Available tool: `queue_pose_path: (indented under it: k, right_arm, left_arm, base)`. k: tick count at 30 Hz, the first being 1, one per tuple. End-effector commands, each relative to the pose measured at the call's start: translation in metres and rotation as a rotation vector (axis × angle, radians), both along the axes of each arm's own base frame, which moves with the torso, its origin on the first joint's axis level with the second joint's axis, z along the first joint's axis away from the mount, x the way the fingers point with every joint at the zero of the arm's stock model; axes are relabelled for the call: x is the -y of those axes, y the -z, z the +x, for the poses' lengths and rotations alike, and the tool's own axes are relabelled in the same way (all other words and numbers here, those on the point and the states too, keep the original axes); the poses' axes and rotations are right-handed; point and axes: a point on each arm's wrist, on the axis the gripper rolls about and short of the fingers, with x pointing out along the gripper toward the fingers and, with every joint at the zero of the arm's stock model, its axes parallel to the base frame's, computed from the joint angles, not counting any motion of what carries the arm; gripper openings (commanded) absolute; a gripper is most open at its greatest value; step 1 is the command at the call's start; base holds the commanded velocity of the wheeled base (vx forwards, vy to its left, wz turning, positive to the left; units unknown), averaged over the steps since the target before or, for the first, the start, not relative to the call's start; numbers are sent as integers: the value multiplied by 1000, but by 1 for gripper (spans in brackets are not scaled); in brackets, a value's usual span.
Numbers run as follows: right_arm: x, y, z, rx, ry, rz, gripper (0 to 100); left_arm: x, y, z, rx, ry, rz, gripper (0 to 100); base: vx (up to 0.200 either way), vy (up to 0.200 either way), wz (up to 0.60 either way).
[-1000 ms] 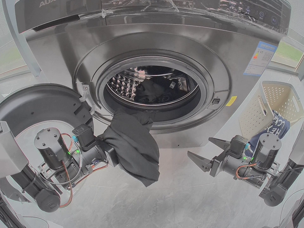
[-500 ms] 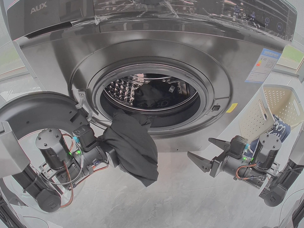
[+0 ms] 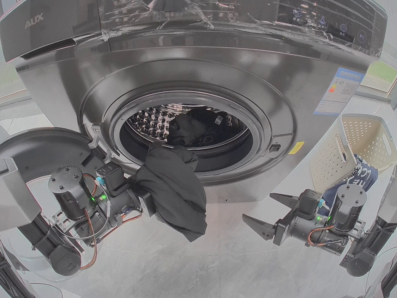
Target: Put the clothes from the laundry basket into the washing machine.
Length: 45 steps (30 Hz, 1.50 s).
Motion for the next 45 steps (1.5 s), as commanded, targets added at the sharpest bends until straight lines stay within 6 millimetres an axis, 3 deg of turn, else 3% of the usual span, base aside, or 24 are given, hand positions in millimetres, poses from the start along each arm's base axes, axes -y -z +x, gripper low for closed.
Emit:
queue_pose_path:
  k: [1,8,13,15,22,28,39,45]
  right_arm:
    - [-2,2,-7,-13,-23,-12,100]
    - [-7,4,-15,-23,-61,-19,100]
    - [-15,3,-22,-22,-98,-15,100]
    - [-15,5,-22,-28,-99,-18,100]
    - [-14,4,-23,-29,-99,-17,100]
    - [-15,5,-22,-29,-99,-17,100]
    - [-15,6,-22,-35,-100,-22,100]
    - [-15,6,-22,-35,-100,-22,100]
  left_arm:
    - [1,2,2,-4,-1,1,0]
    - [5,0,0,-4,8,-10,0]
    - [26,4,10,4,-21,-18,0]
    - [40,12,27,14,-36,-12,0]
    - [66,12,80,110,2,-72,0]
    - [74,23,92,91,-28,-86,0]
    - [81,17,163,108,-182,-123,0]
    - [90,8,190,126,-216,-142,0]
  base:
    - [0,0,0]
    - [0,0,0]
    - [0,0,0]
    - [0,0,0]
    - [0,0,0]
    - [0,0,0]
    - [0,0,0]
    - [0,0,0]
